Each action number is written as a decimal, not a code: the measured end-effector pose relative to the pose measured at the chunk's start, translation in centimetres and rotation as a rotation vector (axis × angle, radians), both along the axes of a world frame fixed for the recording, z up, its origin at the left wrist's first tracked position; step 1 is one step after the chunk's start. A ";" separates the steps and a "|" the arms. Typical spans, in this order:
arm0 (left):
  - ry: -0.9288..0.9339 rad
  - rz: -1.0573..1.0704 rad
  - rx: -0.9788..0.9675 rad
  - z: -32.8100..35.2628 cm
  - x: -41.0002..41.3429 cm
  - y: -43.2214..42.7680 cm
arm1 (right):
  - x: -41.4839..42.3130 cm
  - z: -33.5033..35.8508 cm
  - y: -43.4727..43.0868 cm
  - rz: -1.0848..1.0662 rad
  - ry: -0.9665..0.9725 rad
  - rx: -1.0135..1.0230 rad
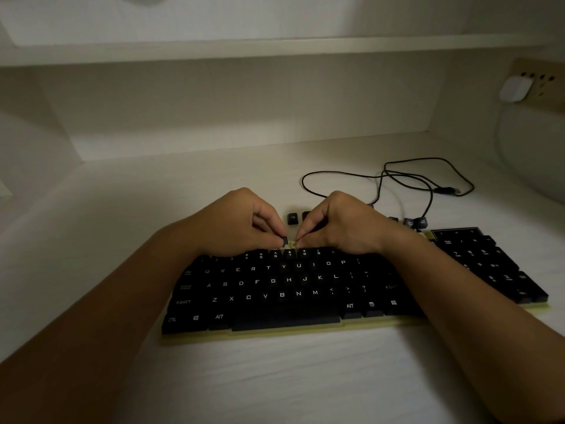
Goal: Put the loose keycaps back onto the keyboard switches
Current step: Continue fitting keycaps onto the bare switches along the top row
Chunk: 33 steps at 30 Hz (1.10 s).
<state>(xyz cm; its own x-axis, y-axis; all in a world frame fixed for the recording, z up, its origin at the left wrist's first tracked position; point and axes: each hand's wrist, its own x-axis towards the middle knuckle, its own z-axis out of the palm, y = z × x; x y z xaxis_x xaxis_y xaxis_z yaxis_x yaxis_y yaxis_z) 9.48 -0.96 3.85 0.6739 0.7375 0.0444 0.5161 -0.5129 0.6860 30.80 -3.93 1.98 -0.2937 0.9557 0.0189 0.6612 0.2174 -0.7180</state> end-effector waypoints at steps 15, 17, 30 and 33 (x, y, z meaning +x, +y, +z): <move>-0.074 0.127 0.258 -1.7 0.1 -1.7 | 0.1 0.1 -0.1 0.007 0.028 -0.014; -0.083 0.144 0.229 -1.7 0.2 -1.6 | 0.0 0.1 -0.1 0.008 0.022 -0.013; -0.173 0.131 0.274 -2.6 0.1 -2.2 | 0.0 0.0 -0.2 0.013 0.030 -0.008; -0.139 0.104 0.369 -2.6 -0.1 -2.4 | 0.1 0.0 -0.1 0.013 0.029 -0.005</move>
<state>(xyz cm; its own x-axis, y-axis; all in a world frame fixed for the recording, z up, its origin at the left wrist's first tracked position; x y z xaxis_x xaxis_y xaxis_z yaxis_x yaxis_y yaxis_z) 9.37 -3.35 1.26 0.5659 0.7188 0.4037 0.4936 -0.6876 0.5325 30.87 -4.07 1.94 -0.3051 0.9521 0.0224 0.6375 0.2216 -0.7379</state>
